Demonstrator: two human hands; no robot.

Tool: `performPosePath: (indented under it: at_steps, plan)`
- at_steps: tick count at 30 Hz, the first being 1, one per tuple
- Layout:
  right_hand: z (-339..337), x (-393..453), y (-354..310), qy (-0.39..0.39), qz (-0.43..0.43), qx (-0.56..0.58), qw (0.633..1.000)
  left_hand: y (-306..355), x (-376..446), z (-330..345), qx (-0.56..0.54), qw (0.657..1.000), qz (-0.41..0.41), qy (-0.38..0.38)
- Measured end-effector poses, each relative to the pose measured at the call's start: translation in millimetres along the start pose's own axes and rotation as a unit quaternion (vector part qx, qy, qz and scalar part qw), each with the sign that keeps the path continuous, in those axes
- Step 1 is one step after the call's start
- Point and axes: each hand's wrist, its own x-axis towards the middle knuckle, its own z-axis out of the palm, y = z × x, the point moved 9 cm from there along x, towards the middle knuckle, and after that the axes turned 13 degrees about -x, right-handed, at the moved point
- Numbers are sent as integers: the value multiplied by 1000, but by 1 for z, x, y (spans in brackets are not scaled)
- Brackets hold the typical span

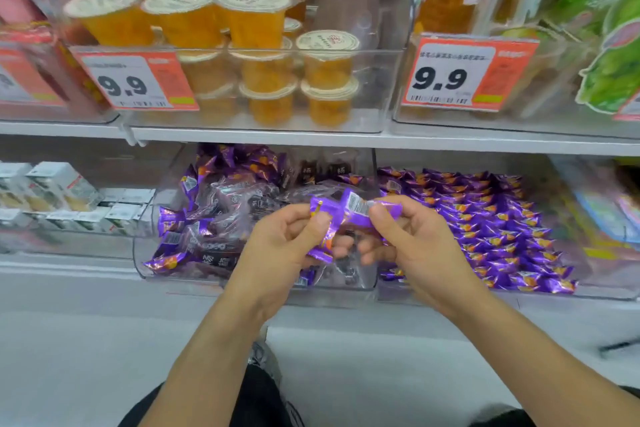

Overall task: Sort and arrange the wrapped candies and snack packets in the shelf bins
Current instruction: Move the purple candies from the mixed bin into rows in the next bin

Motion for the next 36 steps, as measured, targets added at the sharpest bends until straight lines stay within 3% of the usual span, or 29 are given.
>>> performPosePath:
  at_steps: [5, 10, 15, 21, 27, 30, 36]
  plan:
    - [-49, -18, -5, 76, -97, -68, 990, -40, -10, 37, -35, 998, -30, 50]
    - [-69, -30, 5, 76, -149, -75, 983, -49, -9, 71, -83, 994, -8, 76]
    - [-87, -31, 9, 120, -119, -88, 982, -62, -1, 86, -119, 987, -16, 109]
    - [-107, -21, -2, 105, -47, -9, 993, -63, 9, 102, -99, 993, 0, 63]
    - [-119, -8, 3, -25, 50, 12, 998, -65, 11, 98, -89, 994, -13, 54]
    - [-110, -11, 5, -76, 59, -43, 994, -69, 10, 95, -102, 992, -29, 65]
    - [-102, -10, 4, 12, 25, -123, 992, -71, 5, 103, -90, 994, -47, 48]
